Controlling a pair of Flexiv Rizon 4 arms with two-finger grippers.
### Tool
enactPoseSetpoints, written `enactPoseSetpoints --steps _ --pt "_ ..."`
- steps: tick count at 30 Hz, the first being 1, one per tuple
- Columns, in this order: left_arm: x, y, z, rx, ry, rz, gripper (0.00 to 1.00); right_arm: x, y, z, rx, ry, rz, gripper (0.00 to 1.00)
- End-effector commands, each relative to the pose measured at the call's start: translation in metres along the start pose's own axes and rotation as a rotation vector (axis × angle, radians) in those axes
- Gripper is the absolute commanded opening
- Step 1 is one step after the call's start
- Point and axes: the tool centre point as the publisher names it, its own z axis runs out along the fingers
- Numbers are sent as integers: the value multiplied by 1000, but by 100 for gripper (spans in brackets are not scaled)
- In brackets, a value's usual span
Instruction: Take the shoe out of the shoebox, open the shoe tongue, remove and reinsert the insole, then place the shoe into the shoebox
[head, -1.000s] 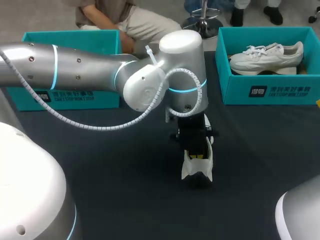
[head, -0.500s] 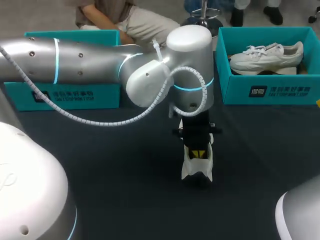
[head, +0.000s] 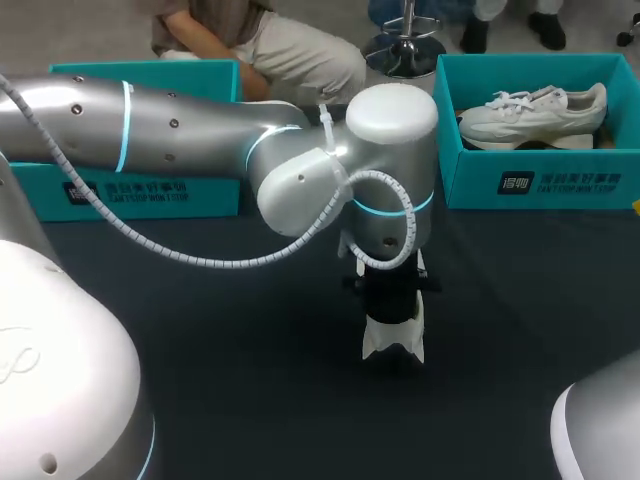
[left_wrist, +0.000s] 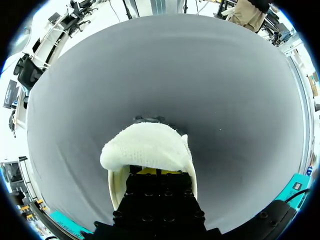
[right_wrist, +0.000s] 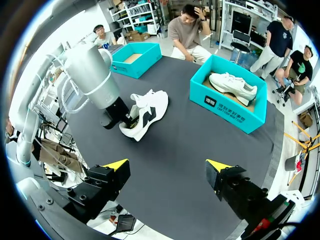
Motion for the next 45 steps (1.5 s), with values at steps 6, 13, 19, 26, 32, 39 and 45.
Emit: enactPoseSetpoints --steps 6,13,19,26,32,39,45 --pt "-8 4 25 -33 36 -20 0 -1 3 0 8 3 0 100" --pt "-5 9 2 -107 34 -24 0 -1 3 0 8 3 0 100" --pt "-2 18 -19 -169 26 -36 0 -1 3 0 8 3 0 100" --pt "-3 32 -25 -289 40 -71 0 -1 3 0 8 3 0 100" --pt "-7 38 -25 -361 38 -81 0 -1 3 0 8 3 0 100" --pt "-10 50 -26 -405 43 -94 0 -1 3 0 8 3 0 100" --pt "-10 62 -27 -436 47 -120 0 -1 3 0 8 3 0 100"
